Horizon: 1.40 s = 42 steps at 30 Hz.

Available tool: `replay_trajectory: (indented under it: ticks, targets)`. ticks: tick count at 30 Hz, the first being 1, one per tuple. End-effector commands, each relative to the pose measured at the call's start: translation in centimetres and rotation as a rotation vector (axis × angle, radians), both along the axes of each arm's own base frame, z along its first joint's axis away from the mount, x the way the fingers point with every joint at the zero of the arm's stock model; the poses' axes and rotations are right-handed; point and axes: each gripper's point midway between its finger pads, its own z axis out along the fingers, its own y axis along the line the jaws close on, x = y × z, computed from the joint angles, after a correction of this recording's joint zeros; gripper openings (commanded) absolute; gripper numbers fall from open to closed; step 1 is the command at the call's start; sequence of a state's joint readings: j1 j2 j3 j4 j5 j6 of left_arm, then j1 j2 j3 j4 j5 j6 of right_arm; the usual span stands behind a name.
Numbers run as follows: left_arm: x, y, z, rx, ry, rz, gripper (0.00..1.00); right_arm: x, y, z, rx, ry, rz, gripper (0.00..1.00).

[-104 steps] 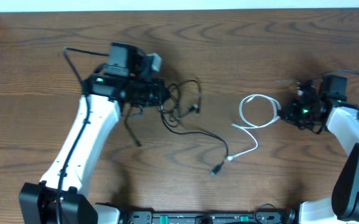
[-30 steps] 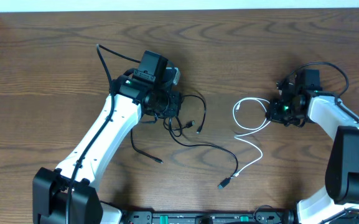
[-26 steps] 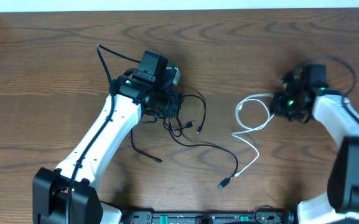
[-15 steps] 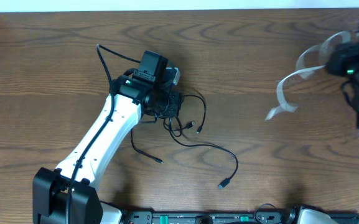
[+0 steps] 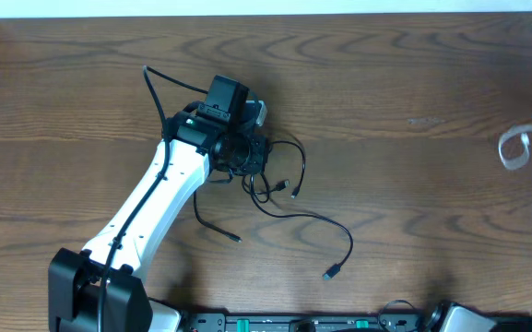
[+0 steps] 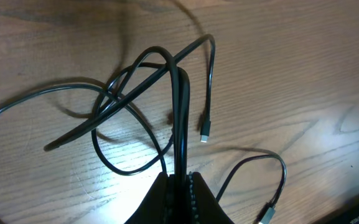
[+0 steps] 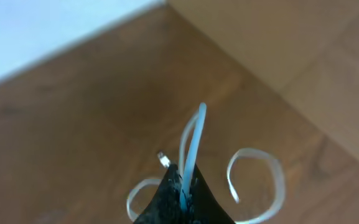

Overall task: Untangle cables
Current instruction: 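Carry the white cable to the right table edge and release it, then grasp the black cable with the right gripper near the left gripper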

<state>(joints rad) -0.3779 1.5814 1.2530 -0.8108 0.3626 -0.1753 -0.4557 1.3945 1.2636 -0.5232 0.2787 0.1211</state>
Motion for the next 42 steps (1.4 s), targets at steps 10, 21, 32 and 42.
replay_trajectory:
  ticks: [10, 21, 32, 42]
  targets:
    - [-0.3, 0.2, -0.6, 0.02, 0.013, -0.014, 0.07, -4.7, -6.0, -11.3, 0.349, 0.156, -0.19, 0.01]
    - [-0.4, 0.0, -0.5, 0.009, 0.015, -0.019, 0.07, 2.2, 4.4, -7.7, 0.799, -0.167, 0.362, 0.74]
    - [-0.3, -5.4, 3.3, -0.308, -0.097, -0.27, 0.07, 0.0, 20.6, -11.2, 0.813, 0.23, 0.891, 0.8]
    - [-1.2, -7.5, 7.0, -0.523, -0.094, -0.352, 0.07, -1.0, 32.6, -13.8, 0.701, 0.335, 1.295, 0.77]
